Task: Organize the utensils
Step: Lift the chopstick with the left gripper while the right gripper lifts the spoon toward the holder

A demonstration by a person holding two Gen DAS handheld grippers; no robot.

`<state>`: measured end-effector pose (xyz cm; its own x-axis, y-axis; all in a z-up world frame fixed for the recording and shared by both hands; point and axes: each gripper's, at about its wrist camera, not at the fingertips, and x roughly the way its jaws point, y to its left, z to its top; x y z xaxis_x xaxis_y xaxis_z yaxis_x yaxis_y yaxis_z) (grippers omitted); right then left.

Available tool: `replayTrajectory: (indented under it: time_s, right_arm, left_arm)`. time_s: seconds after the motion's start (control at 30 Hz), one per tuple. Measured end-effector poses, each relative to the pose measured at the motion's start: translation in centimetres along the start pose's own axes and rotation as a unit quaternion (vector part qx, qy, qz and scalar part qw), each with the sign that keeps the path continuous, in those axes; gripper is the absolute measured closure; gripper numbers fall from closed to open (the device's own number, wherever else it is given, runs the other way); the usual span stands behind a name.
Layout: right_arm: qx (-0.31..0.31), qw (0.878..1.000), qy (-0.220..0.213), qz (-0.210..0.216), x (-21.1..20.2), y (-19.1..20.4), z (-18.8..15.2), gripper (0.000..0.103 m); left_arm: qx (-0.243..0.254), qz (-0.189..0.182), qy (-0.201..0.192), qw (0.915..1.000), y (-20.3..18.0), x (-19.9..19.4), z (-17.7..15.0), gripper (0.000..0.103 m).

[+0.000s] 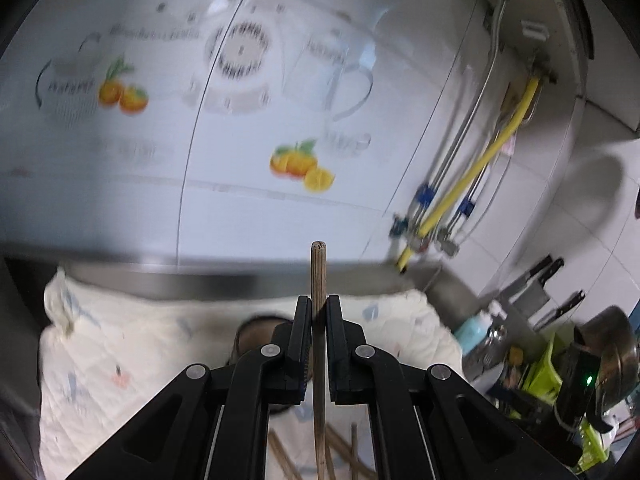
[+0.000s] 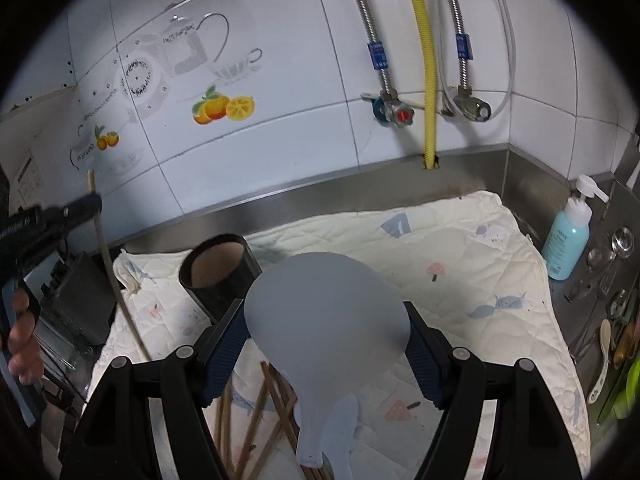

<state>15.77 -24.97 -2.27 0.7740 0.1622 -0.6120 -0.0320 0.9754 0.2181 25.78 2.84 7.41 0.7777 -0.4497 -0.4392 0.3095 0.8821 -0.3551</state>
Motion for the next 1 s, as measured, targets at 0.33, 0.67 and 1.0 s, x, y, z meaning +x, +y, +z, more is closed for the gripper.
replayTrajectory:
  time_s: [0.33,0.67,1.0]
  right_arm:
    - [-0.011,1.000,-0.016,0.006,0.1,1.5,2.3,0.021]
    - [-0.020,0.998,-0.048,0.021,0.4,3.5,6.5,0.021]
    - [-0.038,0.994,-0.090,0.051,2.8,7.2,10.8,0.021]
  left_arm:
    - [0.039,0.020,-0.088,0.9952,0.4,2.2,4.8,0.096]
    - [0.061,0.050,-0.113,0.9905,2.4,6.6,5.3,0.096]
    - [0.046,0.052,-0.059,0.9959,5.8,10.2,1.6,0.096]
